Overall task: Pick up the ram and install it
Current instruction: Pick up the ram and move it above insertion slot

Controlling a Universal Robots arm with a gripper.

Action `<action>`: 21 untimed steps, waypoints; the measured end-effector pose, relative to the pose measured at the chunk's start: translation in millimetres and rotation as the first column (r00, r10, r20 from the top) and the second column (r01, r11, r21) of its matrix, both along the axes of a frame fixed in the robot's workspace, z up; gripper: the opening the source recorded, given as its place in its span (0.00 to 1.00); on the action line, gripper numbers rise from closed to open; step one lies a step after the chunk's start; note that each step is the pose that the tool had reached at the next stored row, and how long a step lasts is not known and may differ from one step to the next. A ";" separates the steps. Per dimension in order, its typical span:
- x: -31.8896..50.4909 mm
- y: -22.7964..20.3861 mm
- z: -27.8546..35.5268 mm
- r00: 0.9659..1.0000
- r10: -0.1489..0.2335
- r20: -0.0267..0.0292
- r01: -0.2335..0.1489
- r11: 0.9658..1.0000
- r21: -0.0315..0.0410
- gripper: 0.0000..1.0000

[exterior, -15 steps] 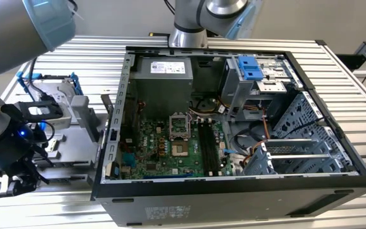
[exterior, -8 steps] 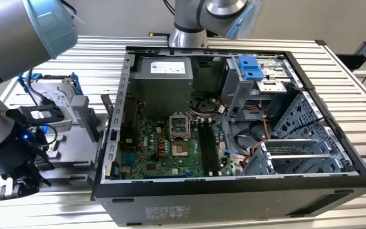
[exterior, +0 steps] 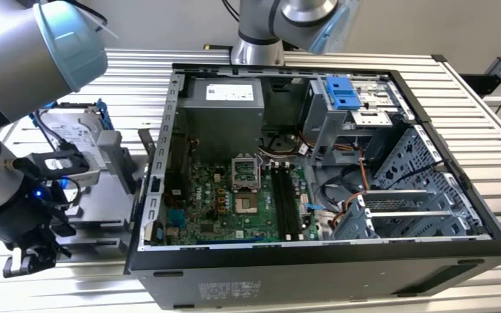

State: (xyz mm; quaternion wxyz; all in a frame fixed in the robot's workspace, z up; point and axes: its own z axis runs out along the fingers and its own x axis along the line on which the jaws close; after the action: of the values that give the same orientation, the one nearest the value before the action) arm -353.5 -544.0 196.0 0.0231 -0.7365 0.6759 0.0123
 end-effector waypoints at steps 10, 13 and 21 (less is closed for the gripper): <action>-2.1 0.6 -0.2 1.000 0.000 0.000 0.000 1.000 0.000 1.00; -3.9 1.0 -0.3 1.000 0.000 0.000 0.000 1.000 0.000 1.00; -3.9 1.1 -0.4 1.000 0.000 0.000 0.000 1.000 0.000 0.00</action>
State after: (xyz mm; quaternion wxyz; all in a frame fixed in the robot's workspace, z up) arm -357.4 -543.0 195.6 0.0232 -0.7365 0.6759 0.0124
